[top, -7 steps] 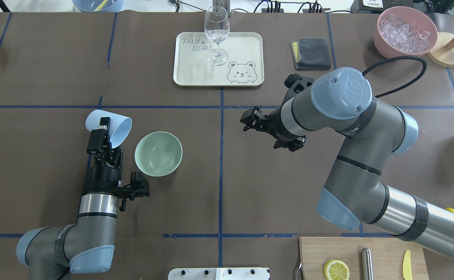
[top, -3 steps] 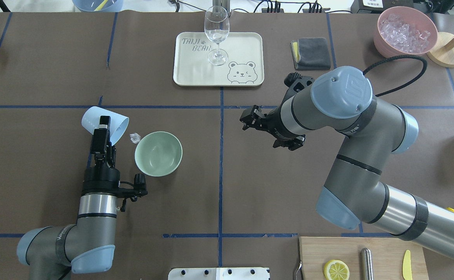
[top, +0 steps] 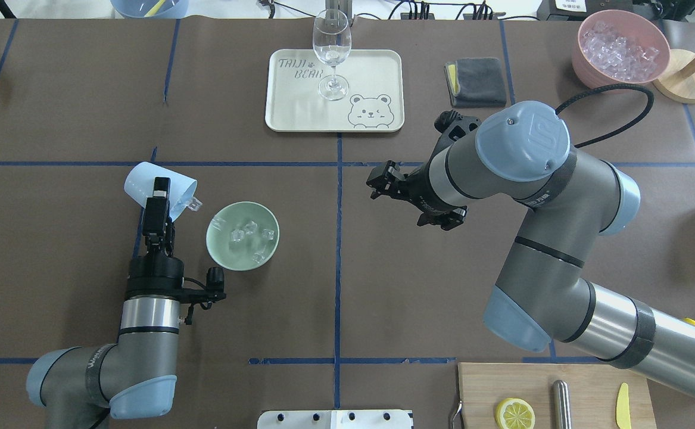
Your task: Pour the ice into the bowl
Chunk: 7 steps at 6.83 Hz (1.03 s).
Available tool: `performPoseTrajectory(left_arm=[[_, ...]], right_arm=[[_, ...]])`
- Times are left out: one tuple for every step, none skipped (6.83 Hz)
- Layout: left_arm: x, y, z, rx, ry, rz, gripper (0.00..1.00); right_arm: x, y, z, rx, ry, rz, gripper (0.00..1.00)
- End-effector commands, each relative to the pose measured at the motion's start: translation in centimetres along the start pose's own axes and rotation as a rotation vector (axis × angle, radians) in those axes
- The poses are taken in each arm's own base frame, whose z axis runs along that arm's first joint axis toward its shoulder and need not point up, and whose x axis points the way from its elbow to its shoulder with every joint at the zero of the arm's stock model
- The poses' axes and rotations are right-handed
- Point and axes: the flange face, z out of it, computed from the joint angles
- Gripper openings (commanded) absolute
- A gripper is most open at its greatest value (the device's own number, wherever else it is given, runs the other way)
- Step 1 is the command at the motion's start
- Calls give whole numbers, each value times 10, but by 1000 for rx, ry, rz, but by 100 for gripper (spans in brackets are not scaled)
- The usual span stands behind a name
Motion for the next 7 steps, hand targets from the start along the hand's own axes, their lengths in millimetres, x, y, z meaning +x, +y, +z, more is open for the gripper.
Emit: performPoseTrajectory(left_arm=[[0, 0, 0, 0, 0, 16, 0], [0, 0, 0, 0, 0, 22, 0], [0, 0, 0, 0, 0, 22, 0], [-2, 0, 0, 1, 0, 19, 0], [-8, 0, -1, 2, -1, 7, 0], [-16, 0, -2, 6, 1, -2, 0], [-37, 1, -3, 12, 1, -26, 0]], right_arm=[[-1, 0, 0, 0, -1, 0, 100], [-1, 0, -1, 0, -3, -1, 100], [-1, -1, -1, 1, -2, 1, 100], [-1, -1, -1, 1, -2, 1, 100], [-1, 0, 0, 0, -1, 0, 100], [-2, 1, -1, 0, -4, -1, 100], [-2, 1, -2, 1, -4, -1, 100]])
